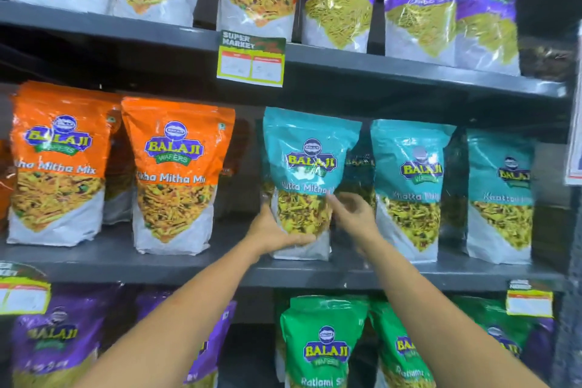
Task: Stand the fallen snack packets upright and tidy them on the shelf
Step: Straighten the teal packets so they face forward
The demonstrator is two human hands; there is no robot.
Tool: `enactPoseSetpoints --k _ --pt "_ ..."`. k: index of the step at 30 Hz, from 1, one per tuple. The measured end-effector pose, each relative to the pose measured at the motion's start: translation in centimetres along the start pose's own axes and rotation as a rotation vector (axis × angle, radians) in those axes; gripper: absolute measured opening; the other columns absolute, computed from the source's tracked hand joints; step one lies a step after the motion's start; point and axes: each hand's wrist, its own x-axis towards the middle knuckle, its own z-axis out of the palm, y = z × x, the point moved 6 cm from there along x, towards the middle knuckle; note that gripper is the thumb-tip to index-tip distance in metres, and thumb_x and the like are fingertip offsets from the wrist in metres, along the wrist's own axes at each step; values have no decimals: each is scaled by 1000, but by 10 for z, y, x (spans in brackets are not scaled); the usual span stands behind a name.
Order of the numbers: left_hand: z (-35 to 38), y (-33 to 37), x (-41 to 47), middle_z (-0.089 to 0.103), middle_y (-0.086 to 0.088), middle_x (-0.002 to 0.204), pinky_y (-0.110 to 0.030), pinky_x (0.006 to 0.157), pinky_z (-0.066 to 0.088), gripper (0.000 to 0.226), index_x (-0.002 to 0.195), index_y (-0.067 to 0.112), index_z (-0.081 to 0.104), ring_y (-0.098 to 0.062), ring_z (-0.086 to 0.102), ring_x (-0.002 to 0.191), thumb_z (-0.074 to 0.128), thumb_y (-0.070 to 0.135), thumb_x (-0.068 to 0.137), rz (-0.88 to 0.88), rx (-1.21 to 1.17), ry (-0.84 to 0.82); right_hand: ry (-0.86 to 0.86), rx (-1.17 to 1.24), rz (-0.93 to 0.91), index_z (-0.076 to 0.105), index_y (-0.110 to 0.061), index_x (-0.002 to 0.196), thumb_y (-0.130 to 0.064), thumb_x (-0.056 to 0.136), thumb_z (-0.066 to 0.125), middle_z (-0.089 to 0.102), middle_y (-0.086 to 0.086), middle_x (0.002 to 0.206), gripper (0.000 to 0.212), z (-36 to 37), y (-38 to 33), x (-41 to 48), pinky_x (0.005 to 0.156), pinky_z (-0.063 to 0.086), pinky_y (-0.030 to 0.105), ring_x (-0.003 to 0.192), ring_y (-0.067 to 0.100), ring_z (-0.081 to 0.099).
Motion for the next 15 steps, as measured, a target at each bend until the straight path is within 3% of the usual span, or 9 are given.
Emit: enactPoseSetpoints --k 3,5,8,10,11,13,15 --pt "8 5 -1 54 9 108 -22 79 40 100 115 23 34 -9 50 94 92 47 38 13 -1 96 -7 290 107 61 -15 98 -54 81 64 69 11 104 43 -4 -34 36 75 55 41 85 27 64" --pt "10 5 -2 52 10 104 -22 78 39 99 114 24 34 -9 49 93 92 48 37 5 18 112 35 348 94 61 -18 85 -48 85 62 70 6 97 30 -6 -63 58 81 55 39 91 25 66" --pt "9 3 1 54 5 115 -26 85 43 114 127 18 32 -15 53 105 91 51 35 -37 54 83 99 397 47 61 -13 79 -30 88 64 70 6 91 19 -4 -89 76 78 54 34 86 23 65" --pt "9 3 2 56 2 121 -28 88 44 118 128 16 32 -19 54 111 91 52 32 -48 69 89 164 467 43 63 -10 92 -17 85 69 67 8 90 12 -4 -98 81 72 52 30 82 21 62" --pt "9 3 2 56 1 122 -29 89 45 117 126 17 32 -19 54 111 91 53 31 -50 66 98 195 508 57 62 -9 102 -13 82 71 65 6 85 22 -3 -102 82 70 51 29 79 20 62" --pt "9 1 1 57 2 120 -32 92 47 115 121 19 33 -19 55 110 89 56 28 -53 73 104 214 542 77 60 -11 104 -13 81 72 61 -1 76 26 -2 -107 84 65 54 30 72 17 63" --pt "7 -1 0 56 3 117 -34 95 47 115 120 20 33 -17 55 108 88 59 27 -64 91 79 154 479 74 62 -10 99 -22 83 70 66 -1 77 22 1 -107 85 71 58 34 74 17 66"
